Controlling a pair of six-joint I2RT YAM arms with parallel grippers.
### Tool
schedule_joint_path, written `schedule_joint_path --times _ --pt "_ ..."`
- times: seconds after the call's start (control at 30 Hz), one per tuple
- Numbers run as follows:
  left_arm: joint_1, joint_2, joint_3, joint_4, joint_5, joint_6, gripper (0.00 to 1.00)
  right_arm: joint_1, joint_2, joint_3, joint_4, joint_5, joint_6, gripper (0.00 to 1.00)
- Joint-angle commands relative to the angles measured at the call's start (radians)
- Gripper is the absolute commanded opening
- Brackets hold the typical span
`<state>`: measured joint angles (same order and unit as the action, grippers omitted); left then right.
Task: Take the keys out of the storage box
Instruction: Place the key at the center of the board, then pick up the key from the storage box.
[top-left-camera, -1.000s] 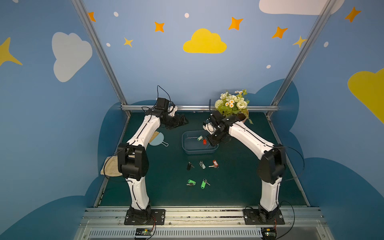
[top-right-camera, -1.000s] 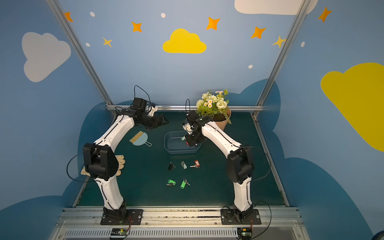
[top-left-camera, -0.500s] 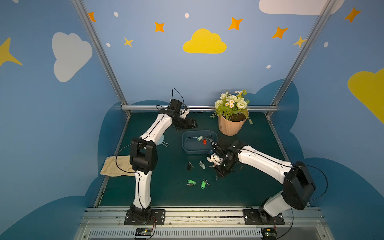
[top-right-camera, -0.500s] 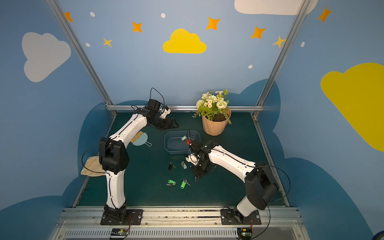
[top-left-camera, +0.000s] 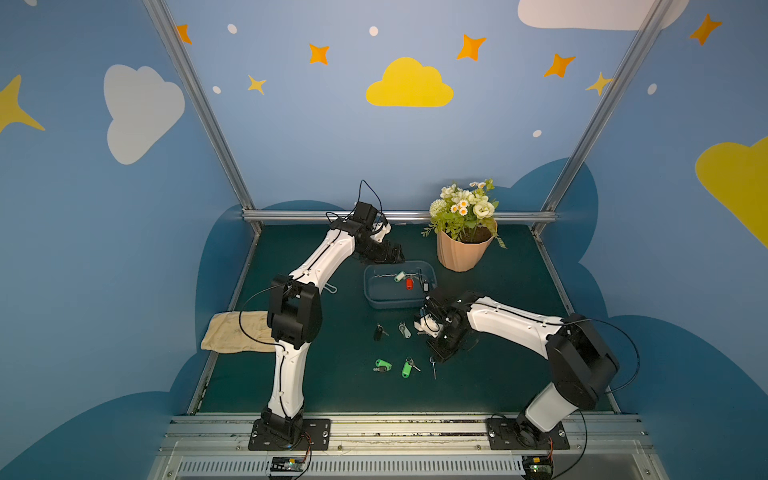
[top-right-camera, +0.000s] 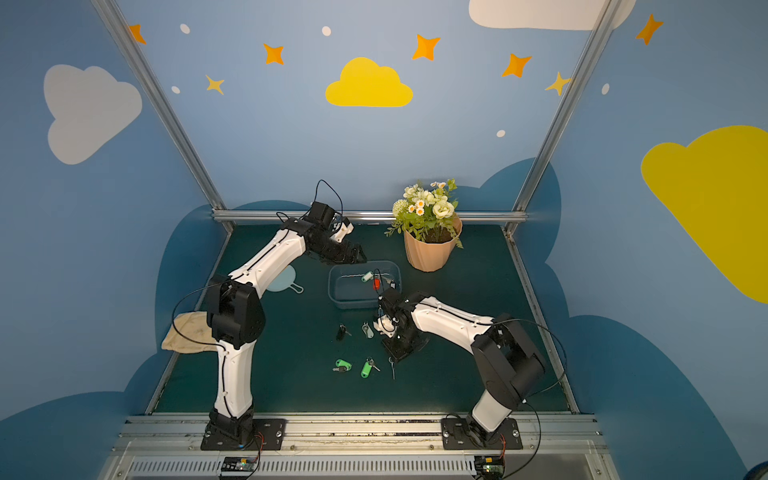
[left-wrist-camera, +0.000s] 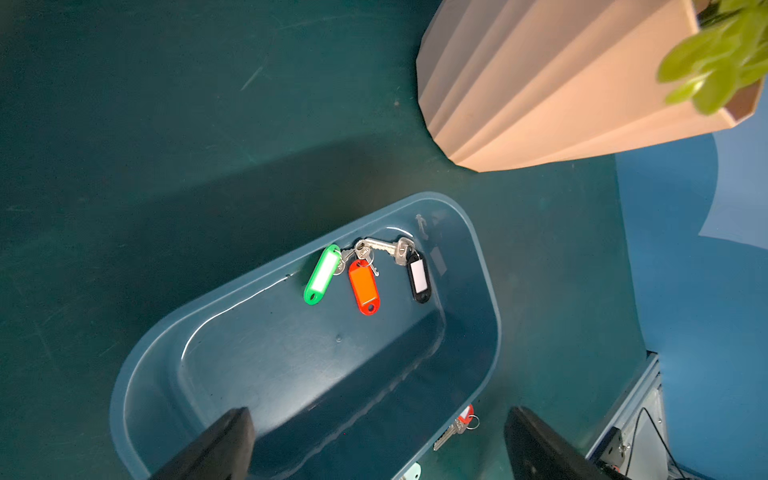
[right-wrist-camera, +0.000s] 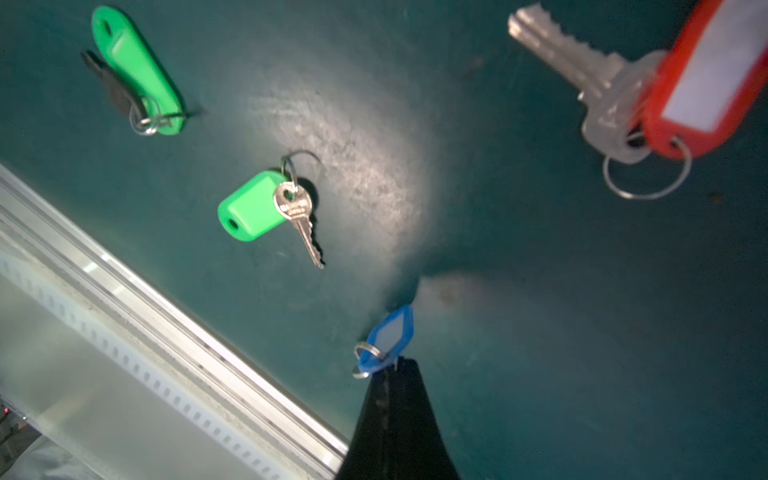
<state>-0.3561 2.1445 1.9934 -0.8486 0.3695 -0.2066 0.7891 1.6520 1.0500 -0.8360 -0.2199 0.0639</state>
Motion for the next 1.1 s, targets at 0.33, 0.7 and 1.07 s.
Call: schedule_joint_path --times 0.33,0.7,1.07 --pt "-0.063 0.042 0.008 -0.084 -0.128 0.088 0.99 -0.013 -0.051 -0.026 -0.047 0.099 0.037 0.39" --pt "-0.177 0.190 0.193 -0.198 -0.367 0.095 0.89 -0.209 -0.252 0.115 -0.094 0.130 0.050 0.48" --pt "-0.220 0.402 0.453 -0.233 -0.518 0.134 0.69 -0.351 -0.255 0.170 -0.027 0.014 0.072 0.51"
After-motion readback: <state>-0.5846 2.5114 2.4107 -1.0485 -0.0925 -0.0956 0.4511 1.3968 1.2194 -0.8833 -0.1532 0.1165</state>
